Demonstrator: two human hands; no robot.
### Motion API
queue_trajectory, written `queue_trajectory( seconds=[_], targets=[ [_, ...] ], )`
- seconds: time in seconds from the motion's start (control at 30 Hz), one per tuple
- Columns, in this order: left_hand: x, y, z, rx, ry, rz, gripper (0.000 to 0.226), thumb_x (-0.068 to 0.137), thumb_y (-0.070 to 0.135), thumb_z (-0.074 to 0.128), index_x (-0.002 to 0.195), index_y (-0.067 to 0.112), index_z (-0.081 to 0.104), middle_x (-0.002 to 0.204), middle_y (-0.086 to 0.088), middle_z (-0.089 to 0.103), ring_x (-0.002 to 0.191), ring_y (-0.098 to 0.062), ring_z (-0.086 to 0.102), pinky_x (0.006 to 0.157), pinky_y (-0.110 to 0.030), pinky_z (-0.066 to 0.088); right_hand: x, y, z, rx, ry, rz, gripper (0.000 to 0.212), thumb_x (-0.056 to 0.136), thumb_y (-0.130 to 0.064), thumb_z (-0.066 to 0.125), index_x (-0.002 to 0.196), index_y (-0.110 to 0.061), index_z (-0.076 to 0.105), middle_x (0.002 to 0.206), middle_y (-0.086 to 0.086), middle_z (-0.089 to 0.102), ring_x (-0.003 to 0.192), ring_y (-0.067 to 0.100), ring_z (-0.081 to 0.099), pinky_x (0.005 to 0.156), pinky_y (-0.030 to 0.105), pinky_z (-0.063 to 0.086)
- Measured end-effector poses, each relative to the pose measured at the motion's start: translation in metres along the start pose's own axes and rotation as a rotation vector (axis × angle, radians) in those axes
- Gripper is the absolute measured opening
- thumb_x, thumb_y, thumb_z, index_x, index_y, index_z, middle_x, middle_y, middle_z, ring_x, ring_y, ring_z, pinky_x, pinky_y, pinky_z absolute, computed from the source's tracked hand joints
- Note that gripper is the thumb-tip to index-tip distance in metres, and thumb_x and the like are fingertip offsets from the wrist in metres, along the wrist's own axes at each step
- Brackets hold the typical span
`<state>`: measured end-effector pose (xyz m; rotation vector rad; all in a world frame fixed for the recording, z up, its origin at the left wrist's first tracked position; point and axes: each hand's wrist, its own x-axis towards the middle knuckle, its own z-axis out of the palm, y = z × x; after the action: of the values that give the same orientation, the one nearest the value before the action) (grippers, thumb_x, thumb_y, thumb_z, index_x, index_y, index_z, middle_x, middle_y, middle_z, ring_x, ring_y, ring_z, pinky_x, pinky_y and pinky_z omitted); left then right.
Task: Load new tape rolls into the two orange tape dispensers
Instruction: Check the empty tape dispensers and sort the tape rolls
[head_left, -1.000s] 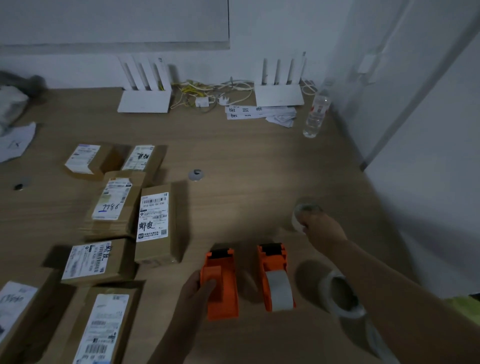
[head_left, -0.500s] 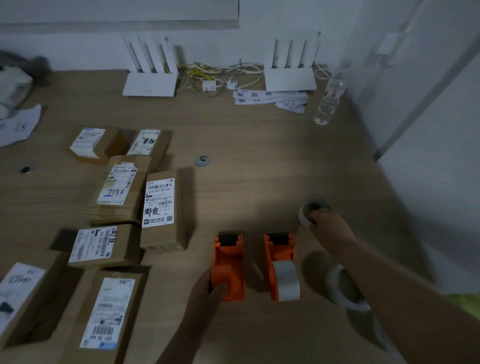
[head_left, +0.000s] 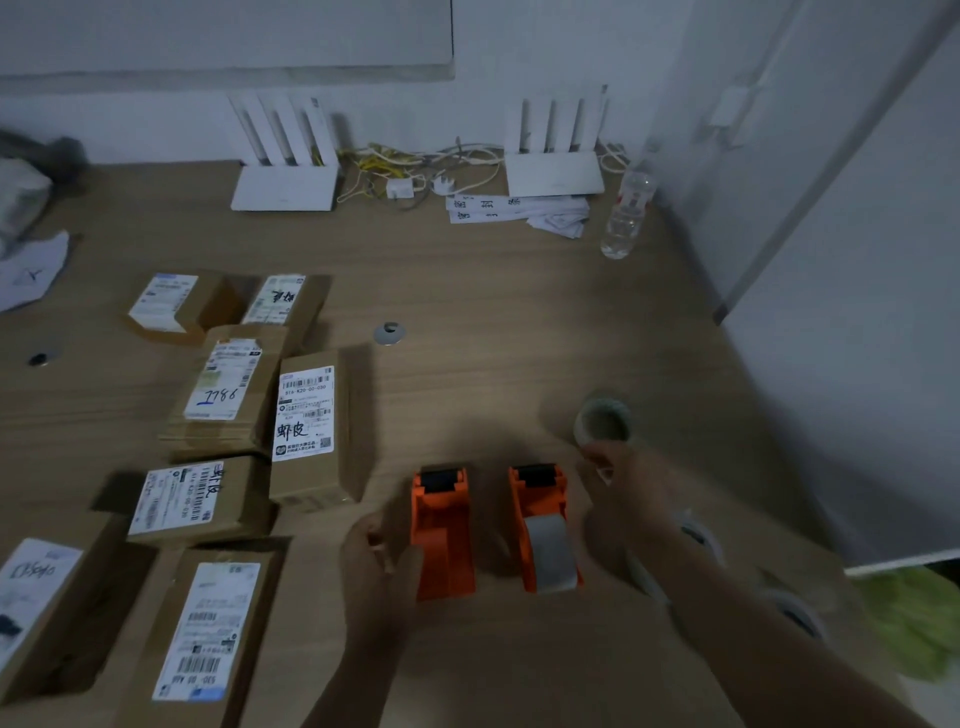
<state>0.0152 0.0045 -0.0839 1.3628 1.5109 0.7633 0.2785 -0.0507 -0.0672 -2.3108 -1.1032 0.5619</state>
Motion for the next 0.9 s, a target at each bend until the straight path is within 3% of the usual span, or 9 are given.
queue_trajectory(
  seconds=[0.07,0.13,0.23,0.3,0.37,0.5,0.63,0.8,0.9],
  targets=[
    [0.0,0.013,0.005,0.085,0.004,0.097,0.023,0.069,0.014,0.059,0.085,0.031,0.062,0.086,0.005,0.062,0.08,0.0,0.06,0.07,-0.02,0.047,-0.011,0.001,0.001,0.095,0.025,0.035,0.015,0.092,-0.022,0.061,0.105,-0.022,0.068,0.082,-0.009,0.066,0.082,0.011,0.064,0.057,-0.002,0.031],
    [-0.002,0.024,0.017,0.118,-0.087,0.124,0.021,0.079,0.012,0.06,0.089,0.028,0.068,0.093,0.009,0.067,0.084,-0.003,0.062,0.073,-0.02,0.049,-0.021,0.005,0.004,0.174,0.01,0.086,0.009,0.093,-0.022,0.061,0.096,-0.03,0.063,0.074,-0.02,0.058,0.079,0.009,0.062,0.058,0.002,0.034],
    [-0.011,0.042,0.044,0.088,-0.266,0.081,0.021,0.083,0.009,0.059,0.089,0.027,0.07,0.09,0.012,0.071,0.083,-0.004,0.065,0.074,-0.019,0.05,-0.027,0.018,0.013,0.283,-0.01,0.162,0.006,0.09,-0.024,0.062,0.095,-0.025,0.065,0.085,-0.008,0.068,0.088,0.016,0.065,0.071,0.021,0.047],
    [-0.02,0.05,0.061,0.064,-0.327,-0.002,0.021,0.085,0.009,0.059,0.096,0.024,0.069,0.09,0.011,0.069,0.081,-0.006,0.063,0.069,-0.008,0.046,-0.03,0.024,0.013,0.321,-0.033,0.19,0.01,0.09,-0.023,0.062,0.099,-0.021,0.066,0.09,-0.002,0.069,0.09,0.018,0.066,0.076,0.029,0.047],
    [-0.028,0.05,0.073,0.026,-0.326,-0.134,0.022,0.085,0.014,0.061,0.106,0.02,0.065,0.092,0.009,0.066,0.082,-0.002,0.06,0.065,-0.007,0.046,-0.035,0.026,0.011,0.317,-0.05,0.199,0.014,0.089,-0.022,0.062,0.102,-0.019,0.068,0.089,-0.004,0.068,0.088,0.016,0.064,0.075,0.028,0.046],
    [-0.045,0.045,0.086,-0.015,-0.316,-0.39,0.024,0.083,0.028,0.065,0.105,0.018,0.065,0.094,0.003,0.067,0.086,-0.01,0.061,0.068,-0.026,0.045,-0.044,0.033,0.007,0.328,-0.072,0.158,0.017,0.089,-0.024,0.061,0.104,-0.019,0.069,0.094,-0.003,0.071,0.089,0.013,0.065,0.074,0.027,0.047],
    [-0.053,0.047,0.092,-0.014,-0.379,-0.423,0.014,0.089,0.022,0.06,0.084,0.017,0.072,0.079,0.002,0.07,0.074,-0.012,0.063,0.061,-0.024,0.044,-0.05,0.038,0.003,0.342,-0.055,0.107,0.015,0.086,-0.022,0.064,0.098,-0.017,0.071,0.091,-0.003,0.073,0.086,0.012,0.066,0.075,0.027,0.051],
    [-0.051,0.047,0.1,-0.03,-0.409,-0.444,0.015,0.087,0.018,0.061,0.096,0.015,0.074,0.094,-0.004,0.074,0.089,-0.017,0.067,0.075,-0.029,0.05,-0.057,0.041,0.005,0.324,-0.052,0.076,0.008,0.085,-0.021,0.065,0.088,-0.017,0.071,0.075,-0.012,0.063,0.079,0.011,0.062,0.076,0.034,0.052],
    [-0.048,0.043,0.102,-0.047,-0.45,-0.431,0.016,0.09,0.01,0.057,0.093,0.018,0.071,0.1,-0.01,0.074,0.095,-0.024,0.069,0.087,-0.038,0.055,-0.064,0.04,0.008,0.293,-0.092,0.095,0.011,0.087,-0.022,0.062,0.086,-0.016,0.071,0.081,-0.003,0.069,0.082,0.017,0.064,0.079,0.038,0.053]
  ],
)
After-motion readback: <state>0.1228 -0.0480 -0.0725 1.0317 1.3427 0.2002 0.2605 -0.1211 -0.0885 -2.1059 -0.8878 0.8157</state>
